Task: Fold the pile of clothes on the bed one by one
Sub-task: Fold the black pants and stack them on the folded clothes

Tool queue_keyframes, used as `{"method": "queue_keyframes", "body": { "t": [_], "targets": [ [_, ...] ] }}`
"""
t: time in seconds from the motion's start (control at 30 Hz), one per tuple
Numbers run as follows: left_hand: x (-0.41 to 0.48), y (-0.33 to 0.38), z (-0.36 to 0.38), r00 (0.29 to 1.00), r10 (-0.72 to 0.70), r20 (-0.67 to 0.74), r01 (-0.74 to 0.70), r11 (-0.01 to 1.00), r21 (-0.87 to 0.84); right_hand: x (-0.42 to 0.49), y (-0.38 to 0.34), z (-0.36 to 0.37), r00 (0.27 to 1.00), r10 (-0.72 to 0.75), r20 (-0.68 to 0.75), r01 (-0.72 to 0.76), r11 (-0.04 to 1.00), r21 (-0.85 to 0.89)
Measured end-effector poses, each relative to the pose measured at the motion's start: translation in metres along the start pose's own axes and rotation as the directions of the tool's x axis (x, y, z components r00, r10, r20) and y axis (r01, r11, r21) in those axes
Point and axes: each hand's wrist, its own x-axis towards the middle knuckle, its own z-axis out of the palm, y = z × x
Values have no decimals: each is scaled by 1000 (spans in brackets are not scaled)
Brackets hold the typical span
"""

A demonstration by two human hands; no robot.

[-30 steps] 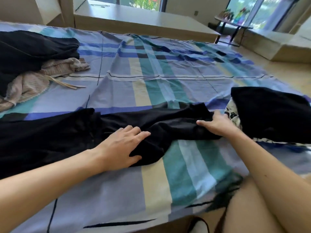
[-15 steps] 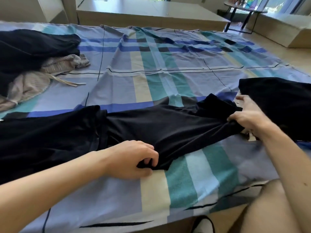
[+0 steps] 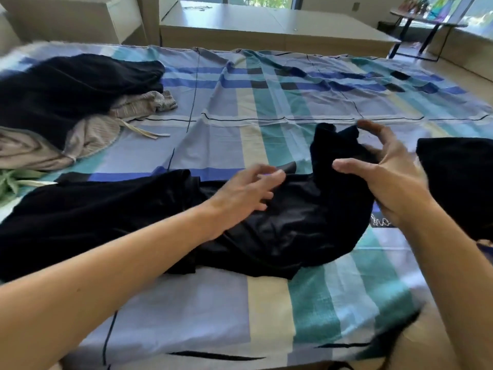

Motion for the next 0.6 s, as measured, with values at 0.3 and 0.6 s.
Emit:
{"method": "queue_keyframes", "body": {
  "t": [0.3, 0.6],
  "targets": [
    [-31, 17, -79, 935, -244, -258, 149, 929, -339, -29, -20, 118, 802, -215, 557, 147, 975, 165],
    [-99, 11, -205, 818, -356, -452, 220, 920, -326, -12, 39, 154, 914, -261, 312, 286, 957, -39]
  ]
}}
